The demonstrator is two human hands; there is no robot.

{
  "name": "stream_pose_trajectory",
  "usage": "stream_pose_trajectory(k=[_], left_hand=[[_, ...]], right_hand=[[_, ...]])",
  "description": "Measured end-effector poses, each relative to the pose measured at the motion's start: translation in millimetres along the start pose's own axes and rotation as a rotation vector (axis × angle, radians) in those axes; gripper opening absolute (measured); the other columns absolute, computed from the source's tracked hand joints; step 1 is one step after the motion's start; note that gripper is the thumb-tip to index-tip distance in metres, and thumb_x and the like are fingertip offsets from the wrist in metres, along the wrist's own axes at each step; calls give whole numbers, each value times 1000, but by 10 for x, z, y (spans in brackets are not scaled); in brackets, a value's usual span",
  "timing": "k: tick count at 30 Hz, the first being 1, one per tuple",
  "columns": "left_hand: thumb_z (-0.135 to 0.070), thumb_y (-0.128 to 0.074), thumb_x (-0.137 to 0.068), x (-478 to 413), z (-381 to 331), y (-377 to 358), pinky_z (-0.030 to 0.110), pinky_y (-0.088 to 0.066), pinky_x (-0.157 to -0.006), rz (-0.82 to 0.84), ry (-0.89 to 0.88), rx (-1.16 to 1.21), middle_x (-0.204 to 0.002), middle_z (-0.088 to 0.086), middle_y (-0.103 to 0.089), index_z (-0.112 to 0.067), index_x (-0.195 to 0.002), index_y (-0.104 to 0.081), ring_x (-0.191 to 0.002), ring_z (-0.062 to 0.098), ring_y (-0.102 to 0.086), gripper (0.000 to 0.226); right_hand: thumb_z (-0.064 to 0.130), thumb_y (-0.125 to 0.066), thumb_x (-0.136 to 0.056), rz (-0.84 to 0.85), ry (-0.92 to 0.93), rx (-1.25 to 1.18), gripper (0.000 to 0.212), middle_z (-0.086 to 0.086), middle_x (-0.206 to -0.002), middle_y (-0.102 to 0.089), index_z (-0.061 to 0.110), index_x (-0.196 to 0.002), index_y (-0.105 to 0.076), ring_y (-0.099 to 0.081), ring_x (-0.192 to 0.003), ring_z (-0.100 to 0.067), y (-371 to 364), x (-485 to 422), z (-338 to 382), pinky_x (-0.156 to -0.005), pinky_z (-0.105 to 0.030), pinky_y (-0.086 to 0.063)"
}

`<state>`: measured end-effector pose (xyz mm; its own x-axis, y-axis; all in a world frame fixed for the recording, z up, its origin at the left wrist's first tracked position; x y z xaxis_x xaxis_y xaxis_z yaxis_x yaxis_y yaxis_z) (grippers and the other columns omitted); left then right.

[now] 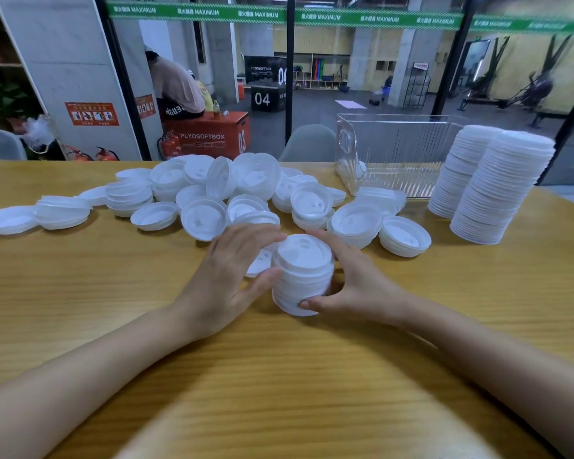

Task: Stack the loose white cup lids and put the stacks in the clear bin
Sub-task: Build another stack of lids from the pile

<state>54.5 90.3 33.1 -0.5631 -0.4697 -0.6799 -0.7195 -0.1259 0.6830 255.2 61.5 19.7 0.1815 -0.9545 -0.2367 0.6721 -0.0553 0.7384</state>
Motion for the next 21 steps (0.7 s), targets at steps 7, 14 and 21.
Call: stream_pose_trajectory(k=[7, 14, 21], left_hand=[[-45, -36, -103, -30, 146, -102, 38, -35, -105, 31, -11, 15, -137, -6, -53, -25, -134, -49, -130, 16, -46, 39], [-44, -37, -104, -12, 164, -107, 46, -38, -105, 59, -3, 69, -137, -6, -54, -23, -132, -51, -131, 16, -46, 38], [-41, -39, -103, -6, 170, -124, 43, -39, -103, 109, -14, 49, -136, -6, -54, -26, -127, -54, -128, 15, -48, 32]], right_hand=[[75, -66, -51, 31, 12, 50, 94, 12, -143, -43, 70, -131, -16, -32, -134, -6, -35, -76, -108, -115, -29, -22], [75, -64, -54, 60, 17, 68, 93, 24, -139, -40, 64, -133, -18, -30, -128, 4, -8, -53, -118, -103, -4, -12], [80, -66, -50, 101, 14, 95, 105, 21, -142, -38, 72, -134, -4, -26, -132, 3, 12, -32, -145, -107, -18, -17]])
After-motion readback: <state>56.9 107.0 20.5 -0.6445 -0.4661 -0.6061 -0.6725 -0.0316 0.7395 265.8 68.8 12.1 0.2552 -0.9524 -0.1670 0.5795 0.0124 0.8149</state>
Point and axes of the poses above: each hand's wrist, its own x-axis away from the middle knuckle, its own y-axis out of the back of the hand, z = x × y, the point moved 4 cm from there along -x, towards the middle knuckle
